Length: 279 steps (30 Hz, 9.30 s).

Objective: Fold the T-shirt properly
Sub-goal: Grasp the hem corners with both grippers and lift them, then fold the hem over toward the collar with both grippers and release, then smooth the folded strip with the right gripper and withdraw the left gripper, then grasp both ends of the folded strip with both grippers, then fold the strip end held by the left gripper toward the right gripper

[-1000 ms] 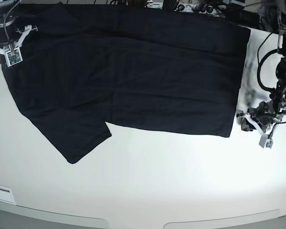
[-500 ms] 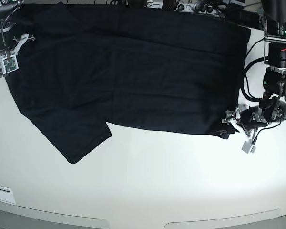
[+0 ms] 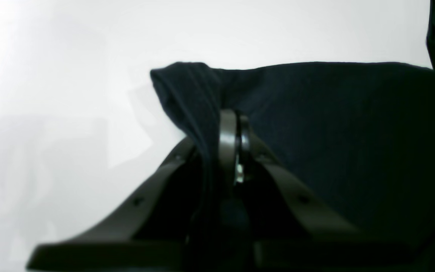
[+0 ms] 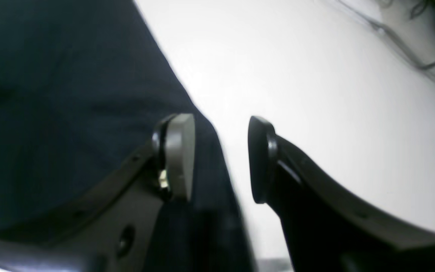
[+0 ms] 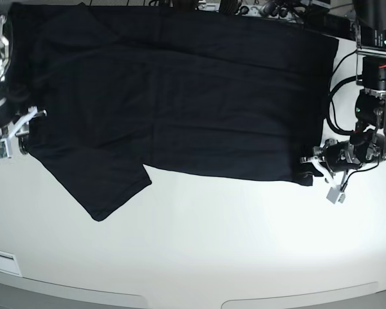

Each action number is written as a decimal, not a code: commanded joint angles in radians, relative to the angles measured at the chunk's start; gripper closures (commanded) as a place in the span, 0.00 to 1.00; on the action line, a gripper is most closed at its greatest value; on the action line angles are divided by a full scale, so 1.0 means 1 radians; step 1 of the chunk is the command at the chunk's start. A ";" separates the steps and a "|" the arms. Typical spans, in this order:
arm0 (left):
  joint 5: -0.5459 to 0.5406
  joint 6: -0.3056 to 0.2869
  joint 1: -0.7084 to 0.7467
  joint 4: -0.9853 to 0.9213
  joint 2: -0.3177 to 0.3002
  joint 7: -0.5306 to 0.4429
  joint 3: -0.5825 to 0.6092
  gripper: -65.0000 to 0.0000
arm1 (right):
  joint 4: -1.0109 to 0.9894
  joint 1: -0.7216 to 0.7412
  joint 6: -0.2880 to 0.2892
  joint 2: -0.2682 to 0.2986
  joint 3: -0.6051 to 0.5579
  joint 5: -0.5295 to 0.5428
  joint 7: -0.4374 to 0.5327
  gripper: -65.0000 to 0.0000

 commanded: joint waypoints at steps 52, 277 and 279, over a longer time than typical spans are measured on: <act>0.053 -0.119 -0.188 -0.001 -0.004 0.012 0.006 1.00 | -0.731 0.886 0.506 -0.131 -0.275 0.381 -0.314 1.00; -0.157 -0.027 0.560 0.500 0.146 0.251 -0.743 1.00 | -0.060 -0.025 0.438 -0.207 0.275 0.278 -0.332 1.00; -0.157 -0.027 0.559 0.500 0.146 0.254 -0.743 1.00 | -0.104 -0.019 0.437 -0.206 0.226 0.224 -0.305 1.00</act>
